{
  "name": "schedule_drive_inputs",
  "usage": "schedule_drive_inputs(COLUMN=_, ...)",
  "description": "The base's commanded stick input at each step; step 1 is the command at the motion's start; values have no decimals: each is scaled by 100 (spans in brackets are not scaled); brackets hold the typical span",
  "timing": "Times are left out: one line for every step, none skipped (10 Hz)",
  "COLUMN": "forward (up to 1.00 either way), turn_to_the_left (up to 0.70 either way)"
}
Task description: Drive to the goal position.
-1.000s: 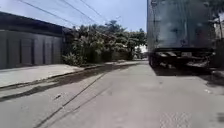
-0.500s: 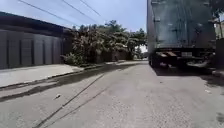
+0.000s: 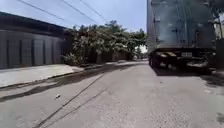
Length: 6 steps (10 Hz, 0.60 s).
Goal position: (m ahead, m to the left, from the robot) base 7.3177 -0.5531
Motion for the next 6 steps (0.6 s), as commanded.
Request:
schedule_drive_inputs(forward=70, turn_to_the_left=0)
schedule_drive_inputs(forward=70, turn_to_the_left=-16)
schedule_drive_inputs(forward=70, turn_to_the_left=-34)
schedule_drive_inputs(forward=70, turn_to_the_left=-34)
schedule_drive_inputs(forward=70, turn_to_the_left=-34)
schedule_drive_inputs(forward=70, turn_to_the_left=-8)
